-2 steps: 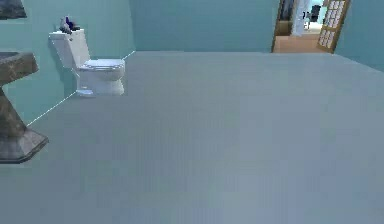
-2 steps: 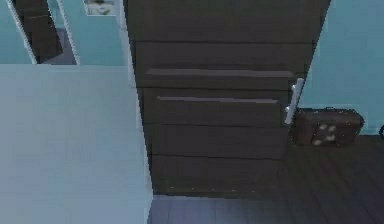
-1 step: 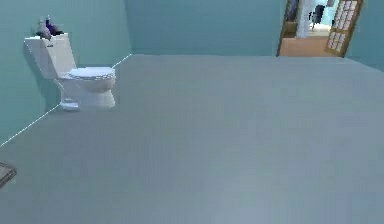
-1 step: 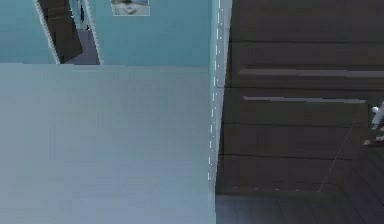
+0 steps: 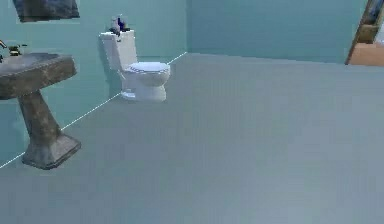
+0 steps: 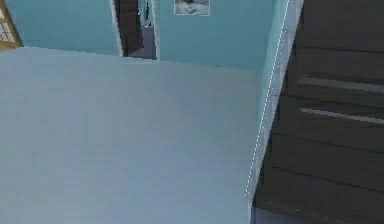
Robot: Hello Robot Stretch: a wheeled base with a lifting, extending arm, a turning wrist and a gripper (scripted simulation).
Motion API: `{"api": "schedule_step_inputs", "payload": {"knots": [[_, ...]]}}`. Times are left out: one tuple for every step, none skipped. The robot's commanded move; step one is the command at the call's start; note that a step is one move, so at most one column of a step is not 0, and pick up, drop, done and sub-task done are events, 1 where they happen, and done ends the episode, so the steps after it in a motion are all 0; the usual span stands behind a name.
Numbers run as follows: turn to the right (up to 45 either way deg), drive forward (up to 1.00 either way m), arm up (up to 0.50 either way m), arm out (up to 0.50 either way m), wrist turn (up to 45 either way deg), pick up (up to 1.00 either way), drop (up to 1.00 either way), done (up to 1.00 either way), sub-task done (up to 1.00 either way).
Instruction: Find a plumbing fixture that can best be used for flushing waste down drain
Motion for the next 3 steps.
{"api": "schedule_step_inputs", "payload": {"knots": [[0.0,1.00,0.00,0.00,0.0,0.00,0.00,0.00,0.00],[0.0,1.00,0.00,0.00,0.0,0.00,0.00,0.00,0.00],[-9.0,0.00,0.00,0.00,0.0,0.00,0.00,0.00,0.00]]}}
